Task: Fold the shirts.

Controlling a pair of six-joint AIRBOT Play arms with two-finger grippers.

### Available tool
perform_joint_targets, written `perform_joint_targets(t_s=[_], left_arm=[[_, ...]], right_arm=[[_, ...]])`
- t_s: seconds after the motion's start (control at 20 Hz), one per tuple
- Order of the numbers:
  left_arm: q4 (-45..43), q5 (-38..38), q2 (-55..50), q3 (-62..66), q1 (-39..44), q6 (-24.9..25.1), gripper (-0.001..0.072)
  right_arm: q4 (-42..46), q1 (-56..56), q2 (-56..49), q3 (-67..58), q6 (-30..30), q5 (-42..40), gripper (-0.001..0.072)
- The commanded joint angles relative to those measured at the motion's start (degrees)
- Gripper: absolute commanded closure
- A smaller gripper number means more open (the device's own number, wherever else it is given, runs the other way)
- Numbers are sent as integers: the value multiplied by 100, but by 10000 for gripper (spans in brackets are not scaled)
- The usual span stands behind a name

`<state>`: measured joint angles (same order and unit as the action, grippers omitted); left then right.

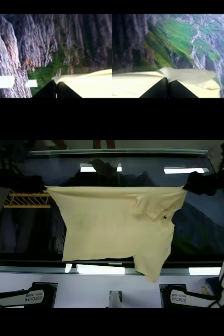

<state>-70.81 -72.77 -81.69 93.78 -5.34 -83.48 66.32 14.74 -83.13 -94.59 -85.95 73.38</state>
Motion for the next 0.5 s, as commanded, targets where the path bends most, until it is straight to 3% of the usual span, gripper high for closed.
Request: perform_joint_targets(t_s=[0.0, 0.25, 0.45], left_arm=[[50, 562, -1091, -133, 37, -101, 680], [485, 1926, -1740, -133, 37, -363, 679], [811, 2223, -2098, -133, 37, -361, 678]], right_arm=[[280, -682, -1121, 83, -710, -1405, 693], [289, -925, -1725, 83, -946, -3128, 693], [767, -885, -1849, 83, -1008, -3047, 693]])
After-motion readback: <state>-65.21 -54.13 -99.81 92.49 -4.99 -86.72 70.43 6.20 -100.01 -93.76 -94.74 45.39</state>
